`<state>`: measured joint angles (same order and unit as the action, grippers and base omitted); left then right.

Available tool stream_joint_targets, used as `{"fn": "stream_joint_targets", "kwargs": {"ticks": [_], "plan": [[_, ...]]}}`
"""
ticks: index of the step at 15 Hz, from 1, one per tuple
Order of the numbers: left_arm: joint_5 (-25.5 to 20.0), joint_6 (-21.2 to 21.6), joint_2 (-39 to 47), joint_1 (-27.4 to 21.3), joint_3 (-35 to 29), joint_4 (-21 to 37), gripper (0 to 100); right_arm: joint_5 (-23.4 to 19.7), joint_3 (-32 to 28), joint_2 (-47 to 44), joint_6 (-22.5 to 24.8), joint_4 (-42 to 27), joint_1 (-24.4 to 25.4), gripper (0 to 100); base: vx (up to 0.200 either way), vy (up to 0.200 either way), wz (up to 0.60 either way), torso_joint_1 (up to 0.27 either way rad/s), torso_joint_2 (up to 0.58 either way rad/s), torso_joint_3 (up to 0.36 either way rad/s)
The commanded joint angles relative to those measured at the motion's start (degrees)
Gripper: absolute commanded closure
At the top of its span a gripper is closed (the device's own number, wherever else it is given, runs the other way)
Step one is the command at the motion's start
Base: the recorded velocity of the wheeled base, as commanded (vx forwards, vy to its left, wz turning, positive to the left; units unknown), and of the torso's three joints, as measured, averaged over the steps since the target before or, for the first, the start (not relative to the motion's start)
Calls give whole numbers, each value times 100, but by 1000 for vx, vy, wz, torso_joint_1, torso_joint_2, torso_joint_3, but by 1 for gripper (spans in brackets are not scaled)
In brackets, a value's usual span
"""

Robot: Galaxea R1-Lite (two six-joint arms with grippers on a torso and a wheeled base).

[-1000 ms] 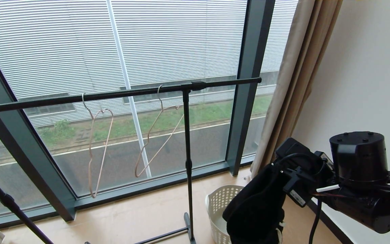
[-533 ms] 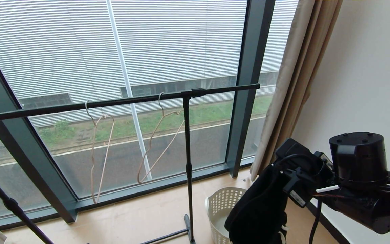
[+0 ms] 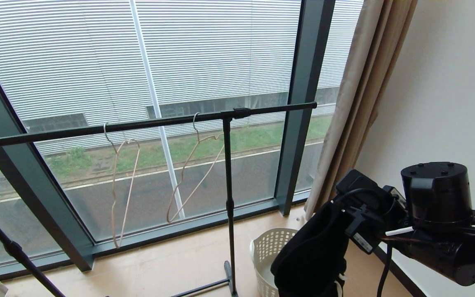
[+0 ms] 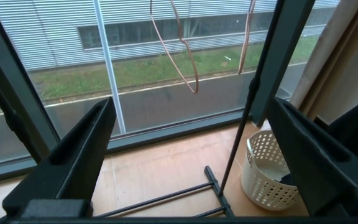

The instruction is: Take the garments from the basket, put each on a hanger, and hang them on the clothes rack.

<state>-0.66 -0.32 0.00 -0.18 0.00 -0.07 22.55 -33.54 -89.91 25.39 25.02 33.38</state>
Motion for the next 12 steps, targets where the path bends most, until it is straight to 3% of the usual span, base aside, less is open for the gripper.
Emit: {"fn": "stream_joint_targets", "kwargs": {"ticks": [1, 4, 12], "plan": [[-4, -3, 0, 1, 0, -1, 0, 4, 5, 26, 1, 3, 2, 100, 0, 0, 600, 7, 7, 7], [-13, 5, 0, 1, 0, -1, 0, 4, 5, 26, 1, 3, 2, 100, 0, 0, 600, 2, -2, 2], [-31, 5, 0, 1, 0, -1, 0, 12, 49, 26, 1, 3, 2, 100, 0, 0, 0, 0, 0, 0]]}}
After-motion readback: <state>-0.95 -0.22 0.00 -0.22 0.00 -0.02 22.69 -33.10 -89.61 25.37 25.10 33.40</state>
